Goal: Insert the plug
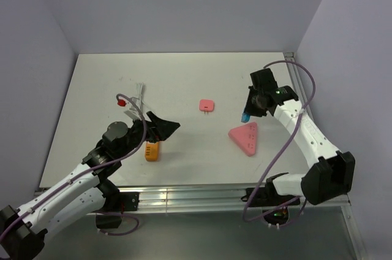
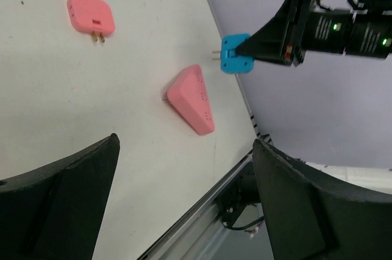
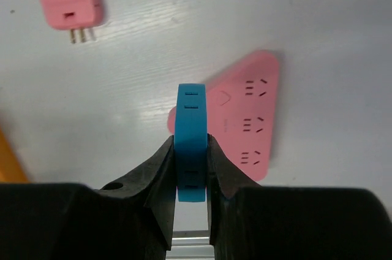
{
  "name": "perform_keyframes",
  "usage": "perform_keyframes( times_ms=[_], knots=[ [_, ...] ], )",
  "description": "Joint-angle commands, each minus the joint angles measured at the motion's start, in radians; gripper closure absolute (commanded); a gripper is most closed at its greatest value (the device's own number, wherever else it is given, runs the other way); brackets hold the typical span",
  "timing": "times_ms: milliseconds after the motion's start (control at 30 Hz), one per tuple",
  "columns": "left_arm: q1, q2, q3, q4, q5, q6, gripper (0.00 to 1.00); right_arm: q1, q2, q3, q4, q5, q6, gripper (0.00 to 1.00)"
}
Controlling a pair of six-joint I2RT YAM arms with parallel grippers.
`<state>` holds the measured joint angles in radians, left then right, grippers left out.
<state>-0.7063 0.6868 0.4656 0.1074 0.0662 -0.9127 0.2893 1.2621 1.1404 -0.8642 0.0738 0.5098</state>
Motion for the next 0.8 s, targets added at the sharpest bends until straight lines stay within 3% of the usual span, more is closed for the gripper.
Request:
perform_keyframes(
  times_ms=[0, 400, 767],
  knots=[
    [-0.002, 0.045, 0.045, 0.041, 0.075, 0.043, 0.06, -0.051, 0.083, 0.091, -0.088, 0.077, -0.062, 1.0],
    [-0.002, 0.184, 0.061, 0.106, 0.199, 0.055, 0.08, -0.145, 0.186, 0.122, -0.093, 0.043, -0.132, 1.0],
    [-0.002, 0.207, 0.064, 0.124, 0.211, 0.058, 0.09, -0.162, 0.243, 0.076, -0.047, -0.002, -0.143, 1.0]
  ],
)
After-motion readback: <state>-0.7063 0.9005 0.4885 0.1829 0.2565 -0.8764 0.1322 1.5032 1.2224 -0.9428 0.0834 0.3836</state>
